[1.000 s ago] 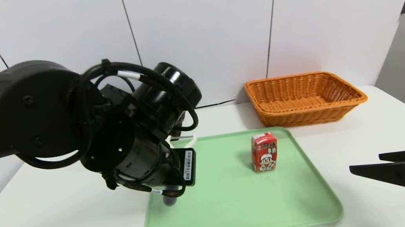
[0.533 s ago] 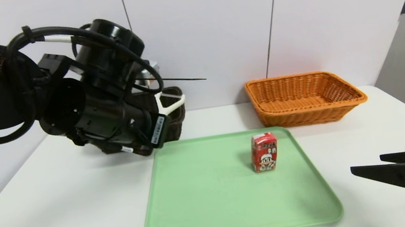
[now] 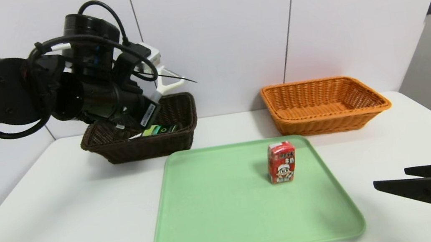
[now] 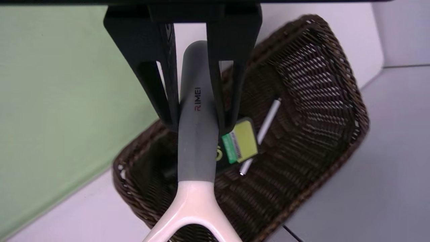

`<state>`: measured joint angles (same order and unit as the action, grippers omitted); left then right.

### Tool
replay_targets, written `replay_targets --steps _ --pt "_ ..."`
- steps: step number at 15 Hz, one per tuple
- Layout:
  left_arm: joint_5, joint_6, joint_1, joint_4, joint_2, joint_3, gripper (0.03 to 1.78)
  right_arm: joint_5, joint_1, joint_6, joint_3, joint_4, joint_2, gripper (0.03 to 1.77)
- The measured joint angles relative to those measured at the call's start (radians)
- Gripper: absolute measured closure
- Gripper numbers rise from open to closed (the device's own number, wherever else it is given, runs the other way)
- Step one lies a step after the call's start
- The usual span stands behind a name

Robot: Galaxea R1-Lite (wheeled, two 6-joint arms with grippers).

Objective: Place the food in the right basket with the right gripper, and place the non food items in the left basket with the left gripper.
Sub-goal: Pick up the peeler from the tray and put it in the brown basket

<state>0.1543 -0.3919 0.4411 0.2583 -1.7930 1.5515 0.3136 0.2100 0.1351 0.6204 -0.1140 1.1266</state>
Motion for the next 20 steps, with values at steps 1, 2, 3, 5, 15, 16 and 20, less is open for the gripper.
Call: replay_targets --steps 1,2,3,5,15,16,20 --pt "-0.001 -0.056 -0.021 -0.035 -0.017 0.0 1.53 -0.001 0.0 0.0 -0.002 0.0 0.001 0.1" --pt "-0.001 -0.111 -0.041 -0.067 -0.033 0.0 1.53 -0.001 0.0 0.0 -0.004 0.0 0.001 0.1" --pt "-0.001 -0.167 -0.061 -0.098 -0.049 0.0 1.53 -0.001 0.0 0.0 -0.005 0.0 0.002 0.1" --pt "-0.001 -0.289 -0.102 -0.151 -0.085 0.001 1.53 -0.001 0.0 0.0 -0.009 0.0 0.004 0.1" --pt "0.006 -0.372 -0.169 -0.216 -0.235 0.005 1.53 -0.001 0.0 0.0 -0.009 0.001 0.013 0.1" --pt "0.004 -0.371 -0.168 -0.216 -0.241 0.009 1.36 -0.002 0.0 0.0 -0.009 0.001 0.013 0.1" --pt "0.003 -0.364 -0.17 -0.216 -0.247 0.029 0.86 -0.003 0.0 0.0 -0.009 0.001 0.011 0.1"
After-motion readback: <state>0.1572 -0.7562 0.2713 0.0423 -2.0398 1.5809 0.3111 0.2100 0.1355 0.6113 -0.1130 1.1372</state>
